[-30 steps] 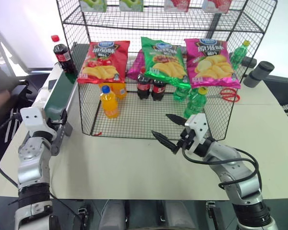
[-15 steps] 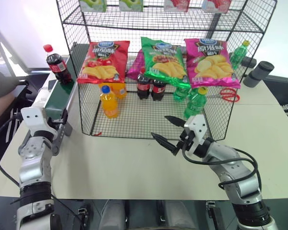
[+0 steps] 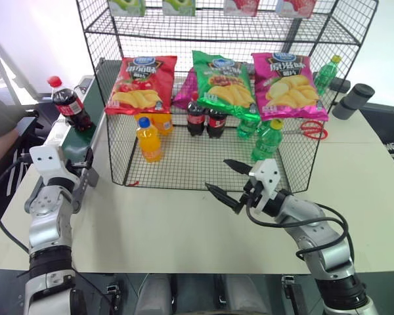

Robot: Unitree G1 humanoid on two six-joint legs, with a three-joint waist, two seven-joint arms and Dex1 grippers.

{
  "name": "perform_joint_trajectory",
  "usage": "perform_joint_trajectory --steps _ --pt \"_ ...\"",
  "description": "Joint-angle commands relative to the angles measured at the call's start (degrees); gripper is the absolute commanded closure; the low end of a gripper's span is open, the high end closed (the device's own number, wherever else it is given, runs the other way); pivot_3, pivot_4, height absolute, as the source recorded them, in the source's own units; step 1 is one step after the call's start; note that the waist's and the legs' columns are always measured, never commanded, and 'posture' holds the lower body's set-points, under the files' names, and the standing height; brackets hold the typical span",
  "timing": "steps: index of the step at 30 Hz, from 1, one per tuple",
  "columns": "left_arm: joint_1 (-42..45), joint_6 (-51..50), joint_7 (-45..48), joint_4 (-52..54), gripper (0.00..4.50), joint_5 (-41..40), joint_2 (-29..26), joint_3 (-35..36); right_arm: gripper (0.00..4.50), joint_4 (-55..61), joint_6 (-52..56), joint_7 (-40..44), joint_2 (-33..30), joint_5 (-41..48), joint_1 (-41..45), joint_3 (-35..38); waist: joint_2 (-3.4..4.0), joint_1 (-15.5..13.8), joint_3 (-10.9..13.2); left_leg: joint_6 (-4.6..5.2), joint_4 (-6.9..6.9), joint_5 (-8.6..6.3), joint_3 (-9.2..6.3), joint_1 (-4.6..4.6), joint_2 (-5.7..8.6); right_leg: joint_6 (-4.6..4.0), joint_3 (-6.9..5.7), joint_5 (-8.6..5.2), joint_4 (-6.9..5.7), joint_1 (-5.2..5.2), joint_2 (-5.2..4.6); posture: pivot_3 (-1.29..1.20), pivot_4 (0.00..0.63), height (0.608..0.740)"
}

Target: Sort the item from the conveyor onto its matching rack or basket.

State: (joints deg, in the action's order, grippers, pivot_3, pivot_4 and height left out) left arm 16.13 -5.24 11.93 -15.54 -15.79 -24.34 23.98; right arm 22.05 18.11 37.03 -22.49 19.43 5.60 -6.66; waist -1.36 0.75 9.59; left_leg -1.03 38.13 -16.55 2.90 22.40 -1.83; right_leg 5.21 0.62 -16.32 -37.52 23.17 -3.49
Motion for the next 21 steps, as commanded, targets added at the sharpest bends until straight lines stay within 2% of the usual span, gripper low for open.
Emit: perform_joint_trajectory --steps 1,21 --pt "0.48 1.5 -0.7 0.73 0.0 -1.2 -0.65 2.3 0.05 0.54 -1.46 0.28 0.48 0.02 0.26 -0.24 0.0 -0.02 0.0 0.0 0.0 0.0 -0.01 0.0 0.0 0.0 0.0 0.0 0.0 0.0 0.0 0.0 0.15 0.74" --pt "-0.87 2.34 -1.59 0.77 0.0 -3.51 -0.9 5.19 0.05 -0.12 -1.39 0.61 0.68 -0.13 0.81 -0.44 0.0 -0.02 0.0 0.0 0.0 0.0 -0.01 0.0 0.0 0.0 0.01 0.0 0.0 0.0 -0.03 0.0 0.15 0.74"
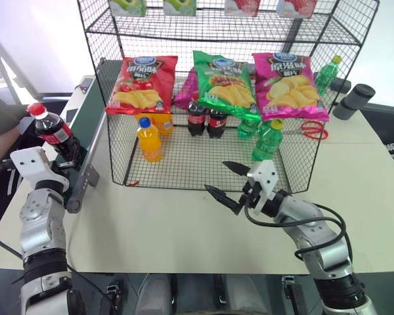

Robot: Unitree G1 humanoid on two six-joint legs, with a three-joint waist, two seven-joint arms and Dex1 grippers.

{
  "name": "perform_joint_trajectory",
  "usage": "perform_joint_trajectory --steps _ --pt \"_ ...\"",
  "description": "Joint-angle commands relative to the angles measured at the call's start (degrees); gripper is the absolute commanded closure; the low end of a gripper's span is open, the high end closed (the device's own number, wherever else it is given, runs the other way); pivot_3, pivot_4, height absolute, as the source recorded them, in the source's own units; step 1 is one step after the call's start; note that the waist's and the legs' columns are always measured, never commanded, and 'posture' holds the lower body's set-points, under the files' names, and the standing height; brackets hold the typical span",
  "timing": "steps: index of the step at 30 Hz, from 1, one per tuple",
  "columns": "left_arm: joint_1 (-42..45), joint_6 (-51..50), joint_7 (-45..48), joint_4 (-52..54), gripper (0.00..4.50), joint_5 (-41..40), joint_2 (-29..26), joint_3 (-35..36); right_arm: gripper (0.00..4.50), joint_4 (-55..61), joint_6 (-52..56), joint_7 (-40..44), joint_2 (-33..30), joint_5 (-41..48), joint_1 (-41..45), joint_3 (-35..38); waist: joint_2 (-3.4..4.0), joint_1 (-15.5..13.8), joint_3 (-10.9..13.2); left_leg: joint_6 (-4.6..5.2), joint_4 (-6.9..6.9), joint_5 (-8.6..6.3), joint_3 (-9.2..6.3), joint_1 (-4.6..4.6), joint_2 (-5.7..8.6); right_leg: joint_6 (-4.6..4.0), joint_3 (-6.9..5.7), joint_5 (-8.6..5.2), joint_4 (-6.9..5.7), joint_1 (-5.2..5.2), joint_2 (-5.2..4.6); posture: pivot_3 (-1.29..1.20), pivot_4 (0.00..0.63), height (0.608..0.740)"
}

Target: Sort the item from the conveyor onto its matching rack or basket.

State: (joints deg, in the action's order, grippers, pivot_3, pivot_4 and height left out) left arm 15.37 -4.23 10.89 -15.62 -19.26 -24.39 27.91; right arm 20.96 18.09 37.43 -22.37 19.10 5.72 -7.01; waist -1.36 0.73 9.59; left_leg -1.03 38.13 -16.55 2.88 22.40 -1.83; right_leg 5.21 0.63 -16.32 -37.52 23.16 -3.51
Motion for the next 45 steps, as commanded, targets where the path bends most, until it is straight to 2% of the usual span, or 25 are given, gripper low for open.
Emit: perform_joint_trajectory --steps 1,5,8,10,15,20,24,28,31,36,41,45 --pt "-0.09 1.35 -0.71 0.72 0.0 0.1 -0.93 1.26 0.05 1.01 -1.37 0.21 0.56 0.2 0.66 -0.09 0.0 0.0 0.0 0.0 0.0 0.0 0.0 0.0 0.0 0.0 0.0 0.0 0.0 0.0 0.0 0.0 0.15 0.74" --pt "-0.05 1.27 -0.89 0.37 0.0 0.19 -1.12 1.15 0.05 1.12 -1.31 0.14 0.59 0.19 0.61 -0.11 0.0 0.04 0.0 0.0 0.0 0.0 0.0 0.0 0.0 0.0 0.01 0.0 0.0 0.0 0.0 0.0 0.15 0.74" --pt "-0.27 1.14 -1.66 0.22 0.77 0.62 -1.34 1.18 0.0 1.17 -1.31 0.08 0.63 0.17 0.6 -0.12 0.0 0.01 0.0 0.0 0.0 0.0 0.0 0.0 0.0 0.0 0.0 0.0 0.0 0.0 0.0 0.0 0.15 0.74" --pt "-0.73 1.19 -1.47 0.67 1.56 0.6 -1.78 1.3 0.0 1.21 -1.29 0.01 0.65 0.16 0.65 -0.09 0.0 -0.03 0.0 0.0 0.0 0.0 0.0 0.0 0.0 0.0 0.0 0.0 0.0 0.0 -0.01 0.0 0.15 0.74" --pt "-2.81 1.17 4.47 6.06 1.61 -2.96 -5.14 2.68 0.0 1.64 -0.94 0.28 0.33 0.62 0.67 0.34 -0.04 0.04 0.01 0.0 0.0 0.0 -0.02 0.0 -0.01 0.0 0.01 0.0 0.0 0.0 -0.02 0.0 0.15 0.74" --pt "-6.42 -6.46 17.59 18.05 1.61 -12.93 -12.31 3.31 0.0 2.71 0.42 3.03 -0.24 4.72 0.95 1.52 -0.33 0.11 0.04 -0.02 -0.01 -0.01 -0.07 0.1 -0.04 -0.02 -0.01 0.0 0.02 0.09 -0.04 0.0 0.15 0.74" --pt "-9.77 -14.48 26.67 25.65 1.61 -18.15 -18.29 0.27 0.0 3.76 3.16 5.01 -0.78 9.51 2.05 2.91 -0.3 0.22 0.04 -0.03 -0.05 -0.01 -0.06 0.1 -0.01 -0.06 0.01 -0.02 0.15 0.04 -0.19 0.0 0.15 0.74" --pt "-10.83 -20.26 33.22 32.82 1.61 -21.11 -20.35 -6.97 0.0 4.21 5.49 6.72 -2.19 12.09 4.02 3.2 -0.21 0.17 0.05 -0.04 -0.08 -0.02 -0.07 0.09 -0.01 -0.24 0.01 -0.1 0.18 0.04 -0.25 0.0 0.15 0.74" --pt "-8.9 -19.98 36.31 34.75 1.61 -17.94 -18.65 -15.71 0.0 5.4 7.85 6.86 -2.21 14.79 5.36 3.19 -0.18 0.24 0.07 -0.04 -0.12 -0.02 -0.07 0.1 0.0 -0.26 0.01 -0.11 0.2 0.06 -0.26 0.0 0.15 0.74" --pt "-0.35 -15.02 39.11 31.44 1.61 -10.78 -10.43 -29.67 0.0 7.4 10.12 6.27 -1.91 15.64 6.16 1.61 -0.13 -0.08 0.1 -0.03 -0.16 -0.01 -0.06 0.14 0.01 -0.18 0.0 -0.07 0.2 0.12 -0.25 0.0 0.15 0.74" --pt "5.73 -10.47 42.86 25.93 1.61 -6.26 -4.69 -36.42 0.0 9.43 11.73 4.58 -1.69 15.85 5.83 1.21 -0.11 0.15 0.1 0.01 -0.13 -0.02 0.04 0.17 0.03 -0.06 0.07 -0.01 0.24 0.13 -0.1 0.0 0.15 0.74" --pt "8.43 -7.92 46.57 23.31 1.61 -4.34 -2.1 -39.58 0.0 10.2 11.83 2.88 -1.48 15.05 5.02 1.14 -0.11 0.1 0.1 0.03 -0.1 -0.01 0.03 0.16 0.0 -0.04 0.06 0.0 0.2 0.13 0.06 0.0 0.15 0.74"
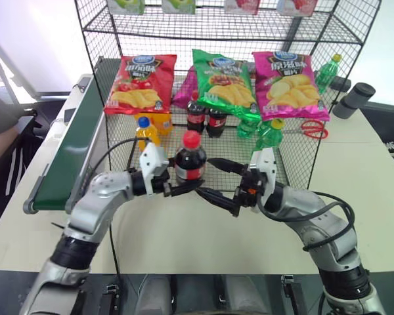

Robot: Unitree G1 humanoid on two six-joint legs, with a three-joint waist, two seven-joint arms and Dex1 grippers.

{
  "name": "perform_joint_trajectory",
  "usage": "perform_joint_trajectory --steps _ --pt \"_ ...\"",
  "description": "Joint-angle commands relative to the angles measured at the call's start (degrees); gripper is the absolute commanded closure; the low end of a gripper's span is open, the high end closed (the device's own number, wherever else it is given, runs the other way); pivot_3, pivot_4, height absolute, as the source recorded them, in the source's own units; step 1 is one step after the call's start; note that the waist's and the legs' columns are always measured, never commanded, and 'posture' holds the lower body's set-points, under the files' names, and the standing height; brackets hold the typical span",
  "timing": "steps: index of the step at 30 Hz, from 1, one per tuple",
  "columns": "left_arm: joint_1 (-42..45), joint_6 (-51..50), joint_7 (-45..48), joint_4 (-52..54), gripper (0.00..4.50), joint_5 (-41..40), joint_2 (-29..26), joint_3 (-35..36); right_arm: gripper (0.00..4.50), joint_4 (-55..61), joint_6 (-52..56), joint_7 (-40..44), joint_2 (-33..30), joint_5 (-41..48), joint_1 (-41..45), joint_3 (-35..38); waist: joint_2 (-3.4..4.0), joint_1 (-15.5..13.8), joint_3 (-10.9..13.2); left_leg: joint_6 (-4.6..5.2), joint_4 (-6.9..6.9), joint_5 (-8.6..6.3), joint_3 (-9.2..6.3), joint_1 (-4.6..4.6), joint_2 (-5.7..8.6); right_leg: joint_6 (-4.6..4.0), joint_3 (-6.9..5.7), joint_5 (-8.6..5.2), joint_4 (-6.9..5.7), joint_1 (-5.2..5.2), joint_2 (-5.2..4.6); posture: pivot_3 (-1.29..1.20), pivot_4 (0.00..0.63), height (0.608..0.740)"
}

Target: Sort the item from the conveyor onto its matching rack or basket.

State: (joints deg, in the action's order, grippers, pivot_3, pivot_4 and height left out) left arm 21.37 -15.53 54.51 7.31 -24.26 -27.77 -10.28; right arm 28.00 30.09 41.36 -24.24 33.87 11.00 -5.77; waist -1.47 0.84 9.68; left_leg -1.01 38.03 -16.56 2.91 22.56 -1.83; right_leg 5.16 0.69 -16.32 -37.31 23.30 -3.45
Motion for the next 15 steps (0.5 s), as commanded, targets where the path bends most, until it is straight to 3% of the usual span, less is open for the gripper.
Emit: perform_joint_trajectory --steps 1,7,11,15 --pt "2.76 3.59 3.73 0.1 1.61 0.84 1.66 -1.9 0.0 3.37 -0.3 -1.44 0.44 0.18 -0.49 -0.06 0.0 -0.01 0.0 0.0 0.01 0.0 0.0 0.0 0.0 0.0 0.0 0.0 0.0 0.01 0.11 0.0 0.15 0.74" --pt "3.66 3.81 5.41 0.14 1.61 1.55 3.5 -3.13 0.0 4.33 -0.02 -2.72 0.56 0.57 -1.61 -0.39 0.0 -0.16 0.0 0.01 0.08 0.0 -0.02 0.01 0.0 0.03 0.02 0.0 -0.01 -0.02 0.22 0.0 0.15 0.74" --pt "3.51 3.65 5.4 0.57 1.61 2.17 3.95 -3.09 1.29 4.23 0.34 -2.54 0.51 1.38 -1.72 -0.5 0.0 -0.09 0.0 0.01 0.1 0.0 -0.03 0.01 0.0 0.03 0.01 0.0 -0.03 -0.03 0.24 0.0 0.15 0.74" --pt "2.63 1.93 5.01 1.34 1.61 1.92 3.49 -2.82 1.46 3.63 -0.46 -2.35 0.37 0.58 -1.34 -0.43 0.0 -0.13 0.0 0.01 0.1 0.0 -0.07 0.0 -0.03 0.03 0.01 0.0 -0.05 -0.03 0.28 0.0 0.15 0.74"
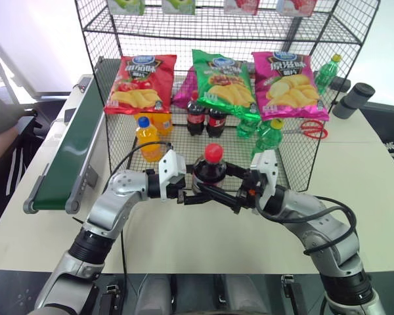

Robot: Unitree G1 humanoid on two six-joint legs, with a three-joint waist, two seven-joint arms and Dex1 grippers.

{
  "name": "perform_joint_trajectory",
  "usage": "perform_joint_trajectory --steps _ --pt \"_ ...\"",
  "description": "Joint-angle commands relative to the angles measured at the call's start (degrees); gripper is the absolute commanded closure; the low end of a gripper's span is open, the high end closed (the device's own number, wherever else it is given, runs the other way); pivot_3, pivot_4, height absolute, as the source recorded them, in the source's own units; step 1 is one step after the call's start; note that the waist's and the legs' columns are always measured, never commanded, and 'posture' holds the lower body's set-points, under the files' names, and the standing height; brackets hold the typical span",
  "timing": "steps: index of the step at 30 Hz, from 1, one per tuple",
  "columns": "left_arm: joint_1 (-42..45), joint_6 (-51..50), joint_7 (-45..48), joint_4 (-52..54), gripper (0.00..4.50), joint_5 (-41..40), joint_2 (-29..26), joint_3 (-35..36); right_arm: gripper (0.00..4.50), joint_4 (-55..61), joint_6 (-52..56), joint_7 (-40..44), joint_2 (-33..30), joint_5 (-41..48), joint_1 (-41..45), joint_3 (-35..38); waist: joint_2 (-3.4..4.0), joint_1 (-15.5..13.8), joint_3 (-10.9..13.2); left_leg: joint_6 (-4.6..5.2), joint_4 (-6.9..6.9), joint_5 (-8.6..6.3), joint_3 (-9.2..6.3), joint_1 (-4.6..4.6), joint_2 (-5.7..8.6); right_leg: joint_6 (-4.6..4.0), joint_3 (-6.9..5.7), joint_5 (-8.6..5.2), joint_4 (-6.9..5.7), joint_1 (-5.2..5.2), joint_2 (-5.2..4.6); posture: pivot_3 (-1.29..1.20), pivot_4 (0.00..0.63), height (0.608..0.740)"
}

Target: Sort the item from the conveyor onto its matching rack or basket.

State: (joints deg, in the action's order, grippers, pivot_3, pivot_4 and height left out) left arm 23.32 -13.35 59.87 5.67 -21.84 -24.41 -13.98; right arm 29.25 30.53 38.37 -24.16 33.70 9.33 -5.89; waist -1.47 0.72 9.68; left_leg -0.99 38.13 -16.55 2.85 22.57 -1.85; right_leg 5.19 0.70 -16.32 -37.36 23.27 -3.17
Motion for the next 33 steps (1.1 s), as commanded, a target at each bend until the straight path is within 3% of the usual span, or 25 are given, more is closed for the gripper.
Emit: perform_joint_trajectory --steps 1,3,5,13,20,33 --pt "0.48 -0.94 -0.52 3.11 1.61 -0.65 -0.04 0.99 1.46 2.04 -1.16 0.66 0.34 0.45 0.56 -0.31 0.0 -0.01 0.0 0.0 0.0 0.0 0.0 0.0 0.0 0.0 0.0 0.0 0.0 0.0 0.0 0.0 0.15 0.74" --pt "-0.08 -2.66 -0.71 3.46 0.6 -1.44 -0.33 1.41 1.46 1.48 -1.76 0.55 0.55 -0.3 0.89 -0.34 0.0 0.0 0.0 0.0 0.0 0.0 0.0 0.0 0.0 0.0 0.0 0.0 0.0 0.0 0.0 0.0 0.15 0.74" --pt "-0.85 -3.29 -1.47 3.82 0.11 -1.18 -0.67 1.97 1.46 0.93 -2.43 0.32 0.98 -1.06 1.15 -0.32 0.0 -0.02 0.0 0.0 0.0 0.0 0.0 0.0 0.0 0.0 0.0 0.0 0.0 0.0 0.0 0.0 0.15 0.74" --pt "-8.47 -2.07 -6.46 4.3 0.11 1.36 -4.66 7.51 1.46 -7.43 -10.6 -4.57 4.46 -9.93 2.73 0.62 0.01 0.04 0.01 0.0 -0.01 0.0 0.0 -0.04 -0.03 0.0 0.02 0.0 -0.06 0.01 0.02 0.0 0.15 0.74" --pt "-15.29 -2.4 -13.35 4.29 0.11 1.54 -6.12 15.37 1.46 -27.6 -25.59 -13.24 12.93 -20.64 8.89 0.59 0.04 0.19 0.02 0.0 0.0 0.0 0.07 -0.06 -0.02 0.0 0.03 0.0 -0.1 0.03 -0.07 0.0 0.15 0.74" --pt "-16.61 -3.73 -16.07 6.95 0.11 0.39 -6.25 16.87 1.46 -59.46 -42.03 -18.68 20.91 -25.89 22.64 3.48 0.07 0.45 0.04 -0.03 -0.02 0.01 0.12 -0.05 -0.01 0.0 0.05 0.0 -0.15 0.07 -0.28 0.0 0.15 0.74"
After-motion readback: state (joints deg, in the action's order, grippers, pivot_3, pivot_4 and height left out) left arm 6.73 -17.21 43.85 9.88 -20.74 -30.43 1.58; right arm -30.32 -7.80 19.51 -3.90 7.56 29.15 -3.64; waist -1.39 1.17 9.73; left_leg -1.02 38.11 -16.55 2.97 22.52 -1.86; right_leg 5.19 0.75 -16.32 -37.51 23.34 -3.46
